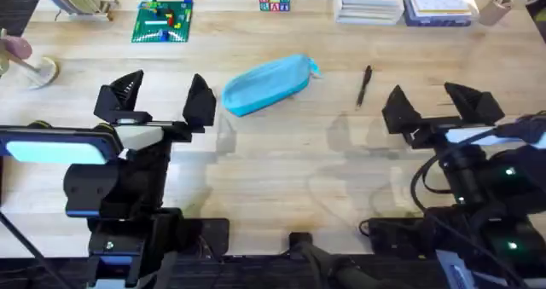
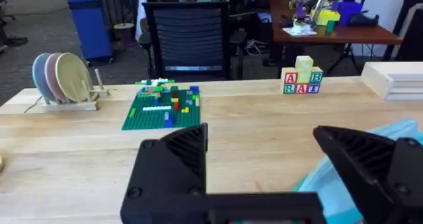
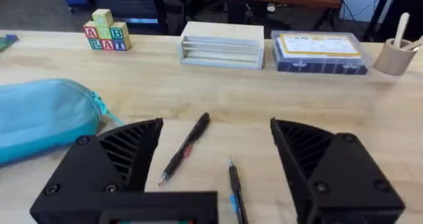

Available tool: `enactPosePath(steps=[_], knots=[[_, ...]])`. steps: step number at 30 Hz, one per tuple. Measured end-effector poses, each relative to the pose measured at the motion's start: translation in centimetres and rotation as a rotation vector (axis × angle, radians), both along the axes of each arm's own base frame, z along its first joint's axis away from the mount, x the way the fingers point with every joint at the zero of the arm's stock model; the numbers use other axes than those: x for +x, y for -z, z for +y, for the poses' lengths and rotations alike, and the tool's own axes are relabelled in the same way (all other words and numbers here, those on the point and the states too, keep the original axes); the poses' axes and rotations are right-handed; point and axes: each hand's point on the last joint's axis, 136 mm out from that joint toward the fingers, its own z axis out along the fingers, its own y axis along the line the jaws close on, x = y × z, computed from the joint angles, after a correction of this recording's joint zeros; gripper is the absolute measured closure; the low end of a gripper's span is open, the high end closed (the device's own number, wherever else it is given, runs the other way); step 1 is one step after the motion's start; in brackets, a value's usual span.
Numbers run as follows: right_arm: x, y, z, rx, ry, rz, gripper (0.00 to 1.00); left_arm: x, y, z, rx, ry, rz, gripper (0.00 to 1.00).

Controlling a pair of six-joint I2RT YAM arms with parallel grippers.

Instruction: Unzip the bag, pick up the pens from the table one at a time and place them inside, then zip the bag closed.

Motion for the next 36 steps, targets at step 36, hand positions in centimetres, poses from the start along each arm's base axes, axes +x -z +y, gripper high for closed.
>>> enactPosePath(steps=[36], knots=[[-1.2,-10.9,0.0,0.002,0.000,0.147,0.003,-1.3,-6.7,1.0,0.016,-0.059,0.409,0.007]])
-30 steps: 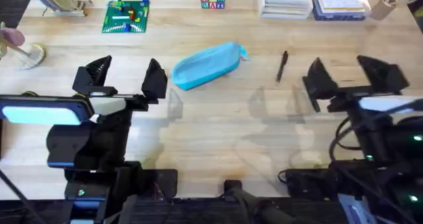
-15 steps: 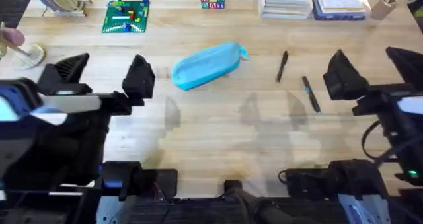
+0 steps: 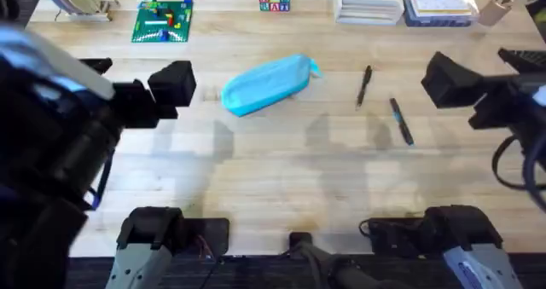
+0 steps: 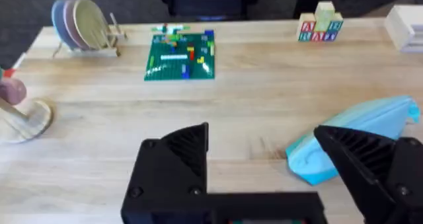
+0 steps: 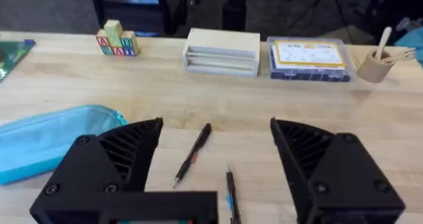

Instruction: Unzip the bag, pick up the pens from the table one at a time and place them inside, then zip the bag closed.

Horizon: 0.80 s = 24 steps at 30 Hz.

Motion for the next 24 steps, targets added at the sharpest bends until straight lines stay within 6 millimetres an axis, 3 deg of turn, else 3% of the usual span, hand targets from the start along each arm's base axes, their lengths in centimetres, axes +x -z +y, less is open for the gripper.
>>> enactPosePath(steps=[11,24], knots=[[2.8,1.2,0.1,0.000,-0.003,0.256,0.004,2.4,-0.6,0.0,0.001,0.000,0.181,0.007],[6.3,1.9,0.1,0.000,-0.003,0.494,0.004,4.8,2.0,-0.2,-0.003,0.008,0.422,0.007]])
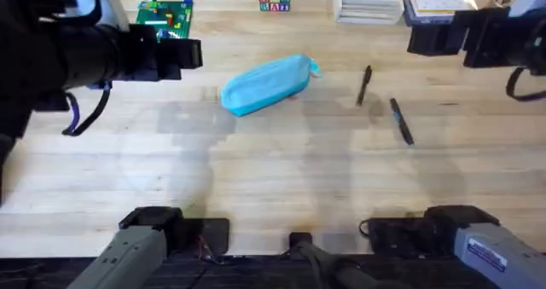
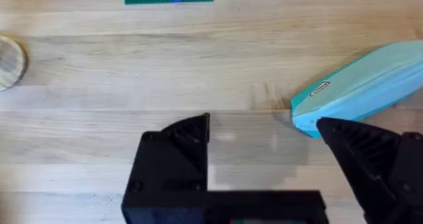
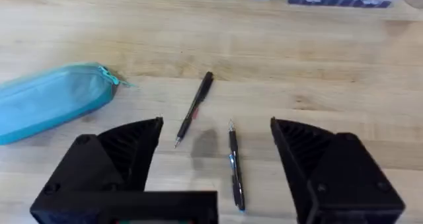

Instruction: Unzip the bag, pick up the pens from the table one at a time and place them inside, then zip the bag closed.

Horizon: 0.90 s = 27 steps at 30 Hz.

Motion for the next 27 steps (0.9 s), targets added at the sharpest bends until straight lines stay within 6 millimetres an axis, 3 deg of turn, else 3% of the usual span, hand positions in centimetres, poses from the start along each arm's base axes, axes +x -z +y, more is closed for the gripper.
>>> enactPosePath(steps=[12,27], knots=[[2.0,2.0,0.3,0.010,-0.010,0.123,0.004,1.1,1.7,-0.3,-0.012,0.012,0.073,0.007],[2.1,2.1,0.4,0.016,-0.016,0.127,0.004,-0.1,2.7,-0.3,-0.014,0.013,0.137,0.007]])
